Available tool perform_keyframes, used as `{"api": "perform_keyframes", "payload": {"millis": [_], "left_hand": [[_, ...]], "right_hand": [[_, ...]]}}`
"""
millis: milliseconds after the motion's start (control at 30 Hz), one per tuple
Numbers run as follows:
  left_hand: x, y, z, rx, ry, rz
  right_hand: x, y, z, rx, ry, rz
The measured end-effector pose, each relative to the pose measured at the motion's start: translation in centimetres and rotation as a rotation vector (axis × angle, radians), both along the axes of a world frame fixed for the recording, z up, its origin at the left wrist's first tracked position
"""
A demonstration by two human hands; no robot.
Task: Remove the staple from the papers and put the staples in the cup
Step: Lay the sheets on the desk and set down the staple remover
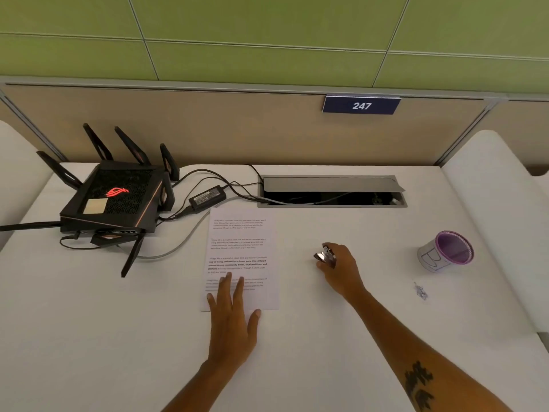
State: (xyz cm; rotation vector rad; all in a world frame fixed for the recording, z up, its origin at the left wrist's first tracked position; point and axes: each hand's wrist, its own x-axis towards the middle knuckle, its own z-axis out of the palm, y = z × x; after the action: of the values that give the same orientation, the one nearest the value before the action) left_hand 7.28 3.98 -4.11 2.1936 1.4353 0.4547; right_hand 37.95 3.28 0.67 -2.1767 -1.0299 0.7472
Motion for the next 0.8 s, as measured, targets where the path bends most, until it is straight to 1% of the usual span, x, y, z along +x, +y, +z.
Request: {"api": "perform_keyframes", "payload": {"millis": [233,400,600,800], "left_hand": [[2.8,-3.1,-1.2,0.01,0.167,-0.114],[4.6,-4.5,-1.5,0.006,0.224,-0.114],[5.5,-6.3,-1.9,-0.016,0.247,-0.083],[6.0,-7.5,-2.0,-0.051,0.276,-0.055]], "right_hand": [[7.3,-0.6,0.4,-0.025,-0.308,0.184],[12.0,0.4,0.2,-0.062,-0.472,0.317],[14.6,1.4,-0.1,-0.084,-0.557,0.473],[15.4,1.9,-0.8,-0.074,-0.542,0.534]]}}
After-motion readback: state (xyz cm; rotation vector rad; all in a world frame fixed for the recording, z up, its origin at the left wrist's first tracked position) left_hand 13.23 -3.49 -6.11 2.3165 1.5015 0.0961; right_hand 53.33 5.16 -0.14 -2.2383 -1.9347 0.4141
